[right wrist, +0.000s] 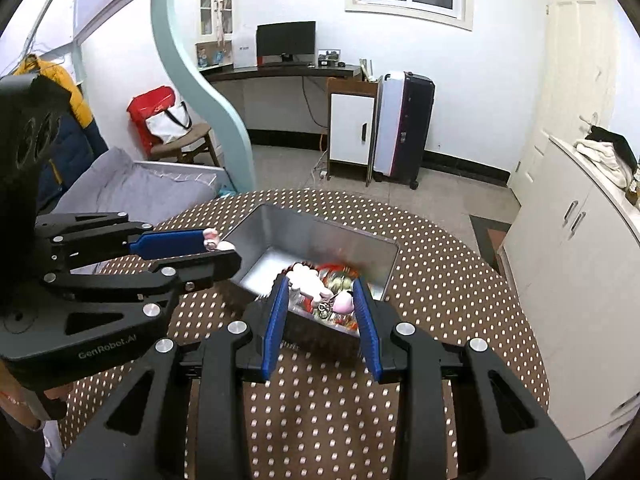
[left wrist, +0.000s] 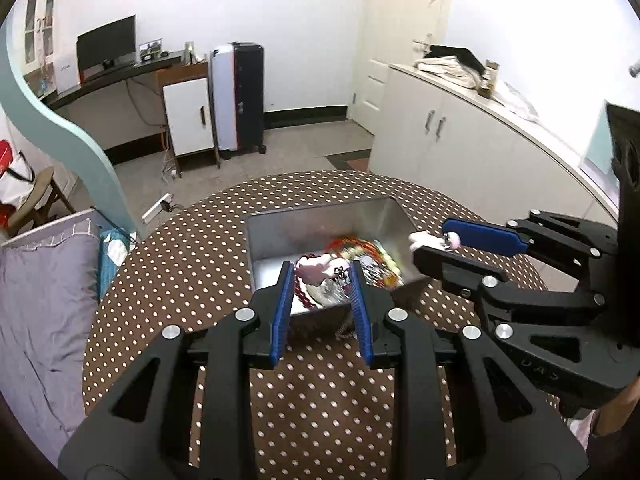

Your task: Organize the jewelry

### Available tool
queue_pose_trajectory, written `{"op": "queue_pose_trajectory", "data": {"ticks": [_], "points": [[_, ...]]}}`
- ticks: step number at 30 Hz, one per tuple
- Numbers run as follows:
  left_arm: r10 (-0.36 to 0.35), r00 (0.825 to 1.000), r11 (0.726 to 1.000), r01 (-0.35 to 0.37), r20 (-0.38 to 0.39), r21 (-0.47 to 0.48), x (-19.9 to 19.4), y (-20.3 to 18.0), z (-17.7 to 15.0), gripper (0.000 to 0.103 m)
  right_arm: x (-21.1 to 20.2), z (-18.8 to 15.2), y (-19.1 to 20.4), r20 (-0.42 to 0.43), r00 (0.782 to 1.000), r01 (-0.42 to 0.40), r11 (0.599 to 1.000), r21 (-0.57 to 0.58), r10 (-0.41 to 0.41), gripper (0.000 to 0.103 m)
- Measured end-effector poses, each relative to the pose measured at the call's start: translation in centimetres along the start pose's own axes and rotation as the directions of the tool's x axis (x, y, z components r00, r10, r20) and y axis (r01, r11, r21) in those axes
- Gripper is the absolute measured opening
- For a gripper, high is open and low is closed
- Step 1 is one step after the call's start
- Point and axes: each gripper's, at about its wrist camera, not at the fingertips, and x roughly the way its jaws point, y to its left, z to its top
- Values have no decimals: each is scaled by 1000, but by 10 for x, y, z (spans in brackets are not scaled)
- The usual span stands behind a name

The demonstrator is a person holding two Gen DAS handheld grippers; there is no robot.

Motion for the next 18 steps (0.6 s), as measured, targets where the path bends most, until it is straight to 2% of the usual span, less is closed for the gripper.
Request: {"op": "queue_pose_trajectory", "data": {"ticks": [10,18], "points": [[10,998,1000,-12,-67,-27,34,14,12,28,24,7,-5,-13,999,-31,997,70,32,31],[13,998,999,-15,-65,-28,44,18,14,31,33,11,-13,-9,998,-63,988,138,65,31]]}}
